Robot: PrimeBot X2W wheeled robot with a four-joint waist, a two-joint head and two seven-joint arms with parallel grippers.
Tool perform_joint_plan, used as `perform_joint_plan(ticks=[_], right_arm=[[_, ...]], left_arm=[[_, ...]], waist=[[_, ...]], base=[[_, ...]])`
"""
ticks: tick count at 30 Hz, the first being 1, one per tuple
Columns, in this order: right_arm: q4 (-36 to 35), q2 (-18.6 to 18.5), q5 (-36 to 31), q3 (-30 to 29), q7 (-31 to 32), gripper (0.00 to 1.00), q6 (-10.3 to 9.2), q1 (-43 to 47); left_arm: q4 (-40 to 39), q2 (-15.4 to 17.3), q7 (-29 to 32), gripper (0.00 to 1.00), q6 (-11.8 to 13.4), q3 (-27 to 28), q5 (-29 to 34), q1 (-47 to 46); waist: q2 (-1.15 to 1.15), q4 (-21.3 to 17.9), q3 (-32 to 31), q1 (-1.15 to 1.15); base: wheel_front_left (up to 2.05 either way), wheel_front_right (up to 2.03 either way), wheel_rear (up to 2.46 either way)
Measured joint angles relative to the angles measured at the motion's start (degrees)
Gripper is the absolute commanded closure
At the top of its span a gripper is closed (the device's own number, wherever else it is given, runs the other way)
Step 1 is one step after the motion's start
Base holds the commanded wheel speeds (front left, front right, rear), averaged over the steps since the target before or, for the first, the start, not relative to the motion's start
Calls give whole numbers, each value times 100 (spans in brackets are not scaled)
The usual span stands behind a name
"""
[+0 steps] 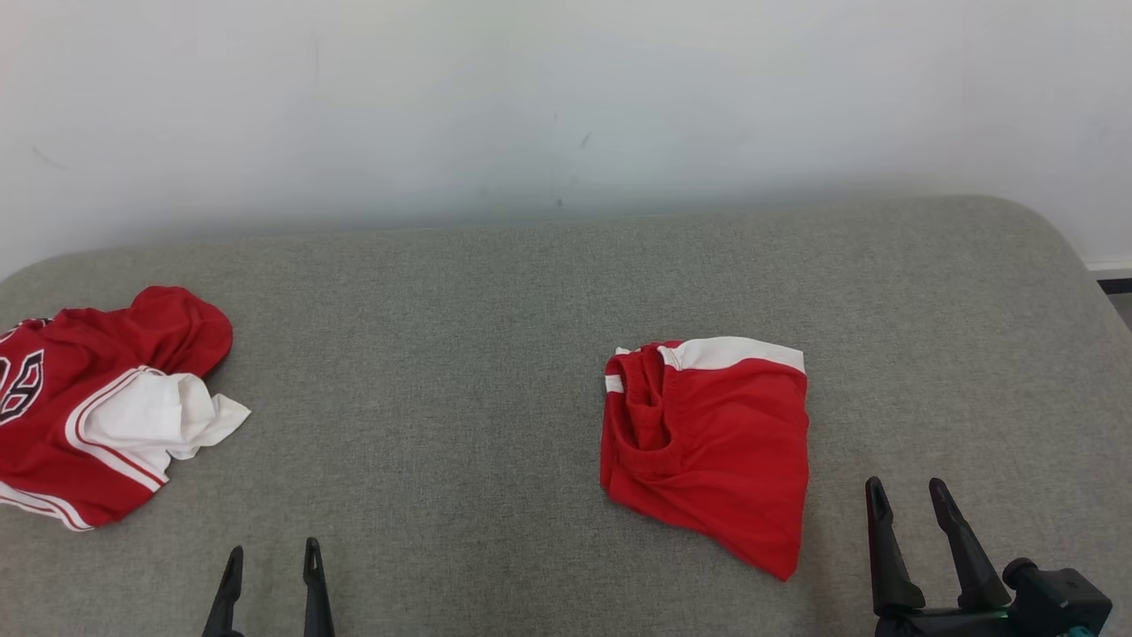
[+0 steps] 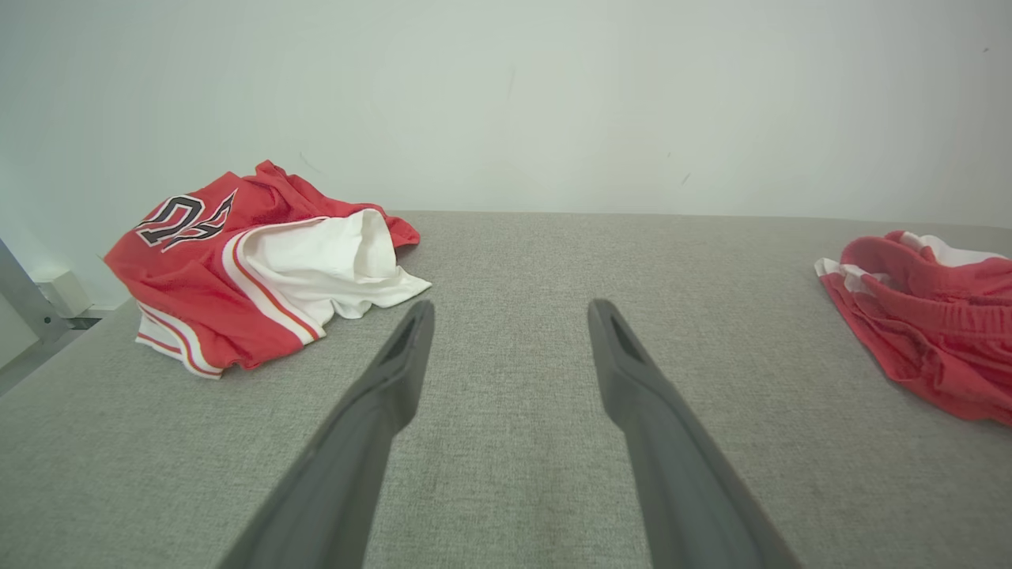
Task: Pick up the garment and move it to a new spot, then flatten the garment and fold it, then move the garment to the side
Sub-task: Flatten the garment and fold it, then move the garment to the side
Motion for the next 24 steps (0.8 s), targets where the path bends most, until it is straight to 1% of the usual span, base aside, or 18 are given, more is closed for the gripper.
perform_joint_plan(ticks=[24], right_arm=[[85, -27, 20, 75, -1, 0, 0, -9]], left_arm=[[32, 0, -1, 0, 15, -7, -40, 0]], waist=[[0, -11, -19, 0]], base=[[0, 0, 0]])
